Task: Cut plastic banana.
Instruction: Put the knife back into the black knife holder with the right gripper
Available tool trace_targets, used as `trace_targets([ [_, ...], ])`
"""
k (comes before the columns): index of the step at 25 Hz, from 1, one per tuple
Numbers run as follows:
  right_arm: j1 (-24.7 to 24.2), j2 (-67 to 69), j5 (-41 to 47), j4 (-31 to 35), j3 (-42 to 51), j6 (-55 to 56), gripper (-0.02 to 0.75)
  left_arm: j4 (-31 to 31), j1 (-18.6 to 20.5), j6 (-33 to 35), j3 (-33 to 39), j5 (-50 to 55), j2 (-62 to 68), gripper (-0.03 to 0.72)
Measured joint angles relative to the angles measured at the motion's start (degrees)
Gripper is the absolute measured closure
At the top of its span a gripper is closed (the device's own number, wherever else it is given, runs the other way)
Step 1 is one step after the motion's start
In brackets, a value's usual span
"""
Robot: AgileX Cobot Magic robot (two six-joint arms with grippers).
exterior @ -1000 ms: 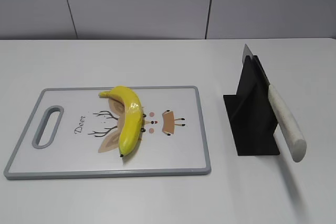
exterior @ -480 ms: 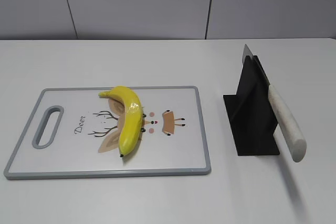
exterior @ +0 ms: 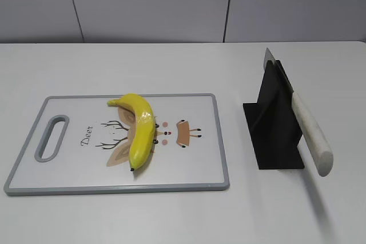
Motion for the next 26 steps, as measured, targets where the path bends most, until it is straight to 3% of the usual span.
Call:
trace_targets([
  [7, -8.37, 0.00, 0.00, 0.00, 0.00, 0.05, 0.197, 0.00, 0.00, 0.00, 0.00, 0.00, 0.00, 0.128],
  [26, -8.90, 0.00, -0.01, 0.00, 0.06, 0.05, 0.197, 0.00, 0.00, 0.00, 0.00, 0.00, 0.00, 0.132],
])
